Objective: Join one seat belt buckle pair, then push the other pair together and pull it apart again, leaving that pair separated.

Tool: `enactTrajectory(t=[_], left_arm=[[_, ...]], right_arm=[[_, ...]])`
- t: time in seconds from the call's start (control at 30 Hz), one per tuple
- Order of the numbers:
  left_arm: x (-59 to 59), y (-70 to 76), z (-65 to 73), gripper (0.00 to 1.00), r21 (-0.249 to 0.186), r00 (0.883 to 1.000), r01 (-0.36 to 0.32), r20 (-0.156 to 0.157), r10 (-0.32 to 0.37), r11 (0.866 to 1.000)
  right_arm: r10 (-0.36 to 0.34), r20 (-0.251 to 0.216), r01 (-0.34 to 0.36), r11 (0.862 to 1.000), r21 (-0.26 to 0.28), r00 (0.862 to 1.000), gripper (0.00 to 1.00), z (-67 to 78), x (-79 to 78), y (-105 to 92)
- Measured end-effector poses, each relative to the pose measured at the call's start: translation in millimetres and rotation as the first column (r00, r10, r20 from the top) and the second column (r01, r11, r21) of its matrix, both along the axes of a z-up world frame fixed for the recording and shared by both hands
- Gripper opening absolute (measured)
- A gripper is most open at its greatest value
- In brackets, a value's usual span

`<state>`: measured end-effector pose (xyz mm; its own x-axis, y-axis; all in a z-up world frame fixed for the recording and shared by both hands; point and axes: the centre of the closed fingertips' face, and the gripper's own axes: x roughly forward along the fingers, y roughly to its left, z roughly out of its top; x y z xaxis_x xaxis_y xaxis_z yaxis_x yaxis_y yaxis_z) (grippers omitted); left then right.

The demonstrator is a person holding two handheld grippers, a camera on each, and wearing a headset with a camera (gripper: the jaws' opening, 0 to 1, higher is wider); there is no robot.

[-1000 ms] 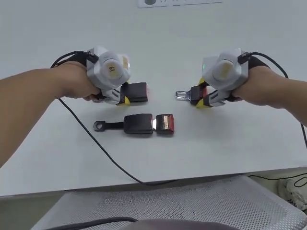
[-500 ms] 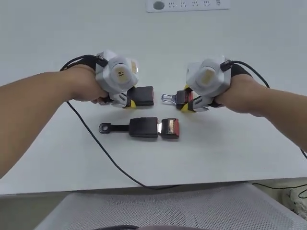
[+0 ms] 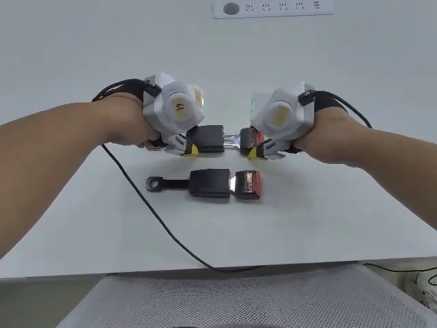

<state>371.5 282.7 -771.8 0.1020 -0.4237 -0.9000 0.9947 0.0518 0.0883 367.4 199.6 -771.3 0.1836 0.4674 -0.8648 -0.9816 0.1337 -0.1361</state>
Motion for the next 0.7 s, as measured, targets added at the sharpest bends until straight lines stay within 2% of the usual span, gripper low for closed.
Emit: enactTrajectory(t=[0.23,0.47,0.7], left_arm=[[2.5,0.7,-1.9,0.32,-0.007,1.000,0.011,0.001,-0.011,1.000],[2.5,0.0,-1.5,0.31,0.011,0.999,0.039,-0.001,-0.039,0.999],[2.6,-2.0,-0.8,0.31,-0.002,0.999,0.049,-0.005,-0.049,0.999]], right_arm=[[0.020,-0.015,-0.020,1.000,0.017,1.000,0.31,-2.2,2.7,3.3],[0.013,-0.037,-0.012,1.000,0.027,0.999,0.29,-3.4,4.5,3.8],[0.035,-0.044,-0.035,0.999,0.007,0.998,0.29,-3.1,2.8,6.1]])
